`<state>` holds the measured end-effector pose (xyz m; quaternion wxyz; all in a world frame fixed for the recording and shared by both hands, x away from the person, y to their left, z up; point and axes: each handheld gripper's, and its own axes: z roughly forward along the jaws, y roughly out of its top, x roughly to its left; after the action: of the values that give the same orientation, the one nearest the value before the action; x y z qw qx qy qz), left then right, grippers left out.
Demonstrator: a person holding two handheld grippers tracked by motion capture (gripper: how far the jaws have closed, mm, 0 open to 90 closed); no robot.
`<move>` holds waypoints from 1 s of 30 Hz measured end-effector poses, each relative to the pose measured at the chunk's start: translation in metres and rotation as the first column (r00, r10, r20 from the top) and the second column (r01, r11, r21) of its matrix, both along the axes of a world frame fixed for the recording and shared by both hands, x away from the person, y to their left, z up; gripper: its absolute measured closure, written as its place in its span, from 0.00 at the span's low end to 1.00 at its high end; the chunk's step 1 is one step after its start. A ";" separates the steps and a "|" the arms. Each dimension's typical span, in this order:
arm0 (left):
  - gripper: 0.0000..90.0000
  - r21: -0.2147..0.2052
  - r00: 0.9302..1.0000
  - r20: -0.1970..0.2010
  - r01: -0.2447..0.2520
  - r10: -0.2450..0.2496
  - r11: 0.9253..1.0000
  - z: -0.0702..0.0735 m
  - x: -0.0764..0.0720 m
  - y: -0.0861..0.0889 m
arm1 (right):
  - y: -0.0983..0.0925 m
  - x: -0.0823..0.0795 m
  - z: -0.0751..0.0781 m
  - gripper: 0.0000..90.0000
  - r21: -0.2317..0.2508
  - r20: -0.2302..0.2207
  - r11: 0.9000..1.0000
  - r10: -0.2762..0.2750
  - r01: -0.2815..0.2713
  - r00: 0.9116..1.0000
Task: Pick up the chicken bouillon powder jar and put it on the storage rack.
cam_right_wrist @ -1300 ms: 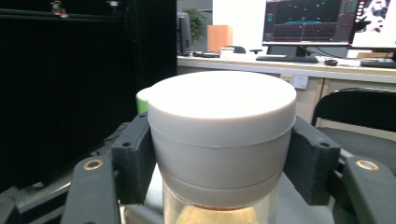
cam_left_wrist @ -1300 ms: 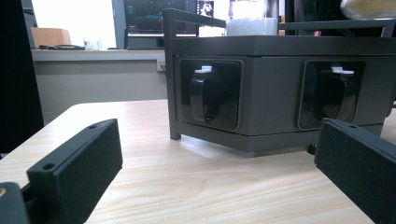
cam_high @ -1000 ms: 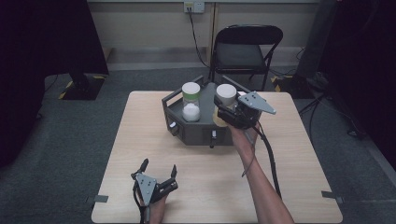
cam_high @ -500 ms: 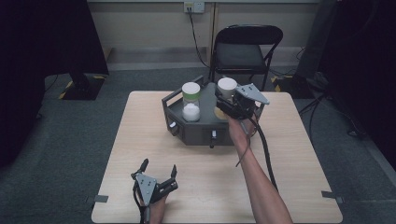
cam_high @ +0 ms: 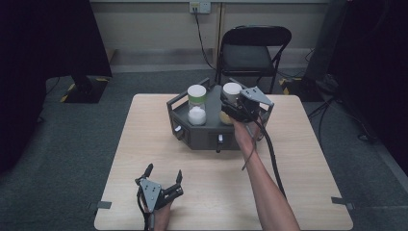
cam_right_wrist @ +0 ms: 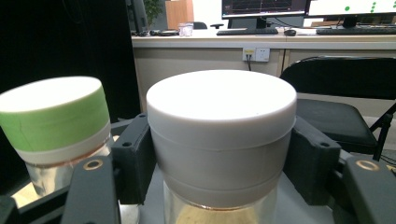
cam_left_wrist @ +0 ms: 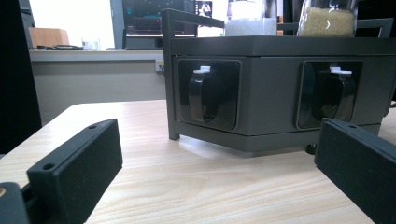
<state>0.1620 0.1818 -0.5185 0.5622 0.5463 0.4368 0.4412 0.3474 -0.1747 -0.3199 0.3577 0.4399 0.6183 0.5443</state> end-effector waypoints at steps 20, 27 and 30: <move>0.00 0.000 1.000 0.000 0.001 -0.001 1.000 0.000 0.000 0.000 | 0.004 -0.002 -0.009 0.37 -0.019 -0.001 1.000 0.003 -0.003 1.000; 0.00 0.000 1.000 0.001 0.001 -0.001 1.000 0.000 0.000 0.000 | 0.004 -0.002 -0.008 0.37 -0.016 -0.008 1.000 0.000 0.000 1.000; 0.00 0.000 1.000 0.001 0.001 -0.001 1.000 0.000 0.000 0.000 | 0.004 -0.002 -0.008 0.37 -0.015 -0.009 1.000 0.000 0.000 1.000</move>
<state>0.1619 0.1820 -0.5187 0.5627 0.5461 0.4365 0.4412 0.3452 -0.1708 -0.3279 0.3584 0.4395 0.6240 0.5375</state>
